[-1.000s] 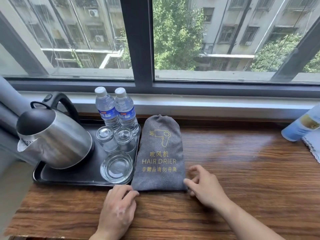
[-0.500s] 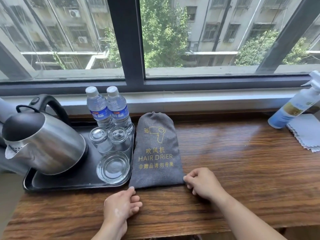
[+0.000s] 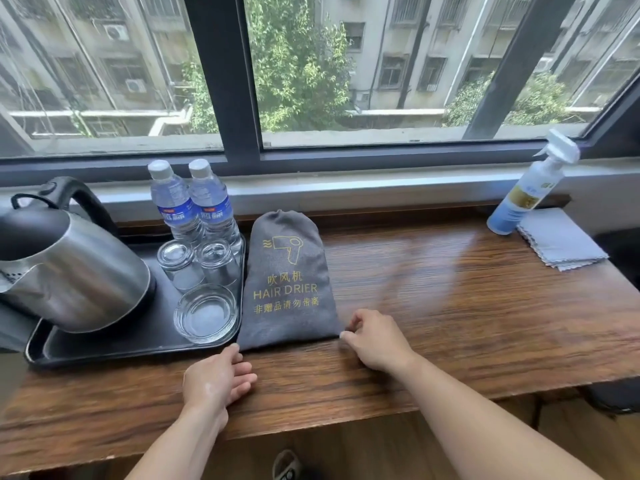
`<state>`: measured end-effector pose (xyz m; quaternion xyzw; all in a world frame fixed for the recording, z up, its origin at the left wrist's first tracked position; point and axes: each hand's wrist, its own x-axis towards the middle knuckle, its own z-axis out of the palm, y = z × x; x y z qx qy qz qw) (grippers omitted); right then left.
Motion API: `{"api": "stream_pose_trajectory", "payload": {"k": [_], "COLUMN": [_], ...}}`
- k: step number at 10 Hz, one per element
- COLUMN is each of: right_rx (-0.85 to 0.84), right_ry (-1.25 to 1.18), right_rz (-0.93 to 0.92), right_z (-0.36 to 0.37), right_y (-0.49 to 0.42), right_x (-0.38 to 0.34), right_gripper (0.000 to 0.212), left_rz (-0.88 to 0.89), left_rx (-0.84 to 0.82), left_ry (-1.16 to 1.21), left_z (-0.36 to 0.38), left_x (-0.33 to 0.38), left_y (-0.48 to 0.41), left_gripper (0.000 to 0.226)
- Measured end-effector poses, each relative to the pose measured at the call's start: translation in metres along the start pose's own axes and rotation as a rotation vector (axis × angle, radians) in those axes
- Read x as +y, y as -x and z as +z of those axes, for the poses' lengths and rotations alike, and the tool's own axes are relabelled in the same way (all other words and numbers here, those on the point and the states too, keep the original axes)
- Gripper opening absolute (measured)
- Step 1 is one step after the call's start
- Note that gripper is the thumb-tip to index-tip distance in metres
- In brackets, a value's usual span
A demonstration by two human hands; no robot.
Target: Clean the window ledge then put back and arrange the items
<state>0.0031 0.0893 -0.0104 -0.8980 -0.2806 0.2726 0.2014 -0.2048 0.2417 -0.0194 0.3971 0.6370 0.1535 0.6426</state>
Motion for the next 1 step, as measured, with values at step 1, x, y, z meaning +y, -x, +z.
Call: {"api": "stream_pose_trajectory", "payload": {"k": [1], "right_rx": [0.022], "right_ry": [0.063], "right_rz": [-0.130], "right_z": [-0.0076], "right_y": [0.0131], "right_x": [0.0142], "right_gripper": [0.024], "left_rz": [0.062], "left_rx": [0.048], "left_ry": [-0.015], "left_z": [-0.0002], "left_x": [0.0062], "left_y": [0.0098], "left_gripper": [0.027]}}
